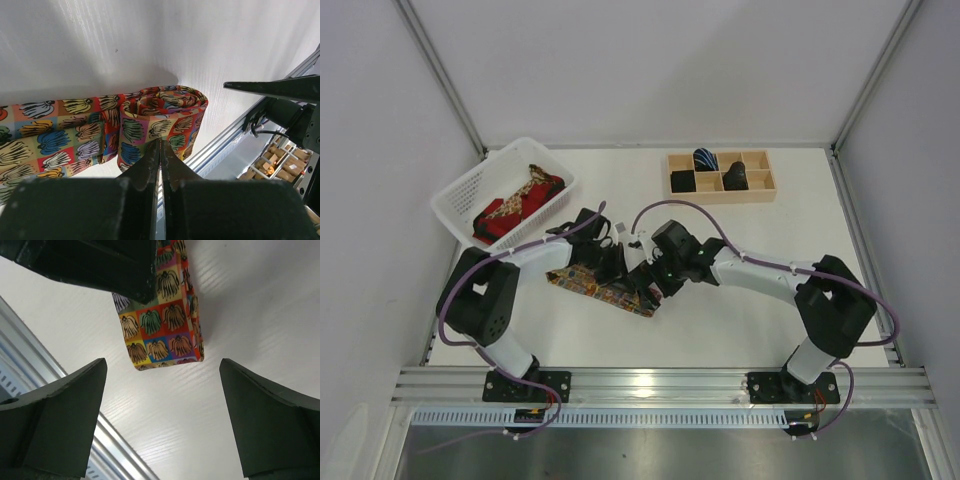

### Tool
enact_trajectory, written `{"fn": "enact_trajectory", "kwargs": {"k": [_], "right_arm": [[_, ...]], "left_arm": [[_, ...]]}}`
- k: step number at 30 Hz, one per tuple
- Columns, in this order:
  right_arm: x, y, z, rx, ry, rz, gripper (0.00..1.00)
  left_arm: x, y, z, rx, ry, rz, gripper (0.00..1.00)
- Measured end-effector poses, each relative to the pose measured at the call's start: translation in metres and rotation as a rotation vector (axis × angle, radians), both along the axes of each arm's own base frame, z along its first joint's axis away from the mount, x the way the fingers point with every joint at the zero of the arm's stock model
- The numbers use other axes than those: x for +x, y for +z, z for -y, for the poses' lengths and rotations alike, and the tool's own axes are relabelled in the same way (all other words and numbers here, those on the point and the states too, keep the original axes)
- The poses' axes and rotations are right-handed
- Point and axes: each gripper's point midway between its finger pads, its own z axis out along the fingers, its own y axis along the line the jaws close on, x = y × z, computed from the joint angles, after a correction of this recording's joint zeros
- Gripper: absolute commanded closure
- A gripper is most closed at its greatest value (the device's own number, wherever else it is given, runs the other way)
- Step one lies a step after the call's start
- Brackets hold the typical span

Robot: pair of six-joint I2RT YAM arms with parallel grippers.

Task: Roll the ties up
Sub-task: Roll the tie

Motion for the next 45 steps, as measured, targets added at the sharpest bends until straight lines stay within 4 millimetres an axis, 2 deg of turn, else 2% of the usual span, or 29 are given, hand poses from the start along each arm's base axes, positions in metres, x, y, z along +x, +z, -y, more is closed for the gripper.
{"fn": "enact_trajectory", "kwargs": {"k": [8,12,20,35,45], "right_arm": [[0.012,0.004,-0.022,-0.006,0.091,0.12,0.0],[0.015,-0.004,-0.031,-0.037,0.131,0.155,0.0],[0.013,-0.032,-0.03,-0.15,0.163,0.213,0.0],[0.011,-0.044,-0.034,-0.19,0.19,0.267,0.0],[0.006,-0.052,-0.037,-0.201,0.21,0.278,0.03]], "left_arm": [[0.0,-0.003,0.0,0.001,0.0,-0.001,0.93],[0.0,-0.003,0.0,0.001,0.0,-0.001,0.92],[0.003,-0.005,-0.005,-0.013,0.019,-0.006,0.92],[-0.004,-0.011,-0.009,-0.015,0.031,-0.037,0.92],[-0.006,-0.015,-0.012,-0.025,0.052,-0.057,0.84]]}}
